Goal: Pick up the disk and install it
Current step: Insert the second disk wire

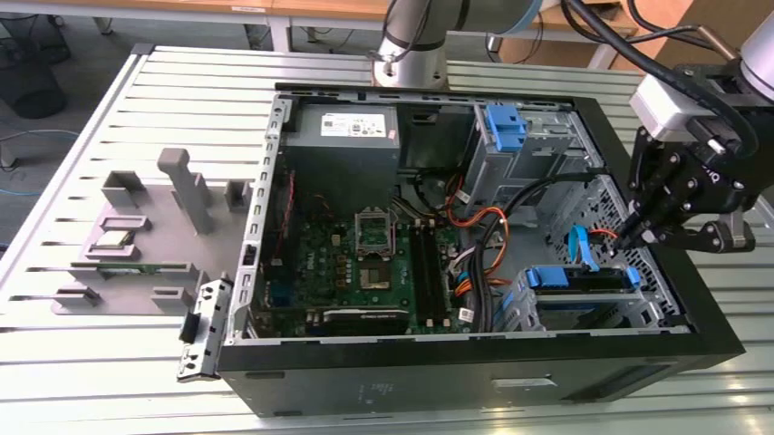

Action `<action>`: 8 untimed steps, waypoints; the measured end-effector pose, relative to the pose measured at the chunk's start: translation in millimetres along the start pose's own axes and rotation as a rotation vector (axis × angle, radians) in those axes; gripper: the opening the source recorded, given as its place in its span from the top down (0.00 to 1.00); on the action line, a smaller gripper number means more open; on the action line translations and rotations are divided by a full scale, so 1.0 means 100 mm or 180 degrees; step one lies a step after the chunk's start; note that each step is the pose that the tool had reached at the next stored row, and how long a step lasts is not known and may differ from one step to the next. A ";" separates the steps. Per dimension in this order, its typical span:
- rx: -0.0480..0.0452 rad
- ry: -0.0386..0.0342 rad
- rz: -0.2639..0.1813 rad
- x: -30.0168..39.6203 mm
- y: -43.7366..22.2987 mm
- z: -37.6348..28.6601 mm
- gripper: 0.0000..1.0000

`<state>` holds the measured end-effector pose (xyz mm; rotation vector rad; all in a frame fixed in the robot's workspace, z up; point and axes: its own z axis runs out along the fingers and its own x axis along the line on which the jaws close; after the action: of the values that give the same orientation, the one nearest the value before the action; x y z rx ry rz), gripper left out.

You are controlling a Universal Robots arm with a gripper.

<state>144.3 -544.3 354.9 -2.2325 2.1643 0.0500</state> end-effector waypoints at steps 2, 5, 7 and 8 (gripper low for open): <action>0.0005 -0.0001 0.0000 0.007 0.009 0.000 0.82; 0.0012 -0.0003 -0.0001 0.020 0.025 0.001 0.82; 0.0019 -0.0009 -0.0003 0.032 0.039 0.001 0.82; 0.0020 -0.0010 -0.0004 0.033 0.040 0.001 0.82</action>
<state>140.4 -547.7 354.7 -2.2289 2.1585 0.0467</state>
